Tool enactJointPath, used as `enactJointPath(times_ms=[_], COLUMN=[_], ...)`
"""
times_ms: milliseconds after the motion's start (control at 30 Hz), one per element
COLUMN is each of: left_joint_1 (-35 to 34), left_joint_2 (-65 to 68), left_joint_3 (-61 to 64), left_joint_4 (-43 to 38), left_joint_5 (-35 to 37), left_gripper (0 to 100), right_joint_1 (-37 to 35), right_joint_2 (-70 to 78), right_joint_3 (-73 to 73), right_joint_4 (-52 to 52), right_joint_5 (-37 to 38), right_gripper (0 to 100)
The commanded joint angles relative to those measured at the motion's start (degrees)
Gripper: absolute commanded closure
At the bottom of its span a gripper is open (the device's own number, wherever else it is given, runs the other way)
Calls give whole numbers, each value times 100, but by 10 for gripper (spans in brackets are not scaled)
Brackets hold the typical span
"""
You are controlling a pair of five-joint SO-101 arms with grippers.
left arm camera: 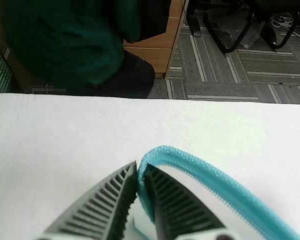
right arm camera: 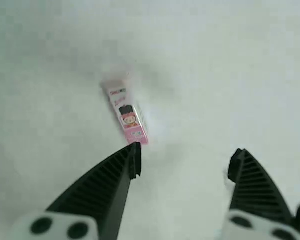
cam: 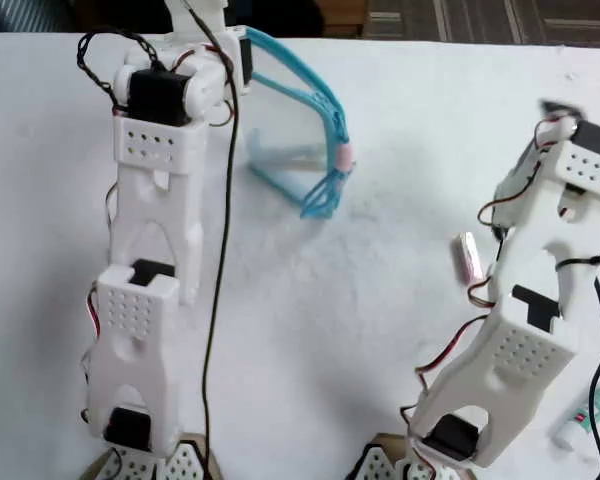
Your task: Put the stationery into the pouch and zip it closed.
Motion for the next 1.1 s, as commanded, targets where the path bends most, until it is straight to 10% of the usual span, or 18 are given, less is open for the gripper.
enactJointPath(times_ms=[0, 767, 1067], left_joint_1=[57, 22, 22], left_joint_2=[215, 215, 215], left_joint_3=[53, 18, 18], left_joint_4=[9, 9, 9], left_joint_5=[70, 70, 70], left_gripper=[978, 978, 978], right_joint_1=[-92, -488, -479], right_joint_2=[-66, 963, 1147], right_joint_3=[237, 1846, 1319], right_joint_4=[-22, -2914, -2905], right_joint_5=[1442, 2295, 2075], right_gripper=[715, 724, 953])
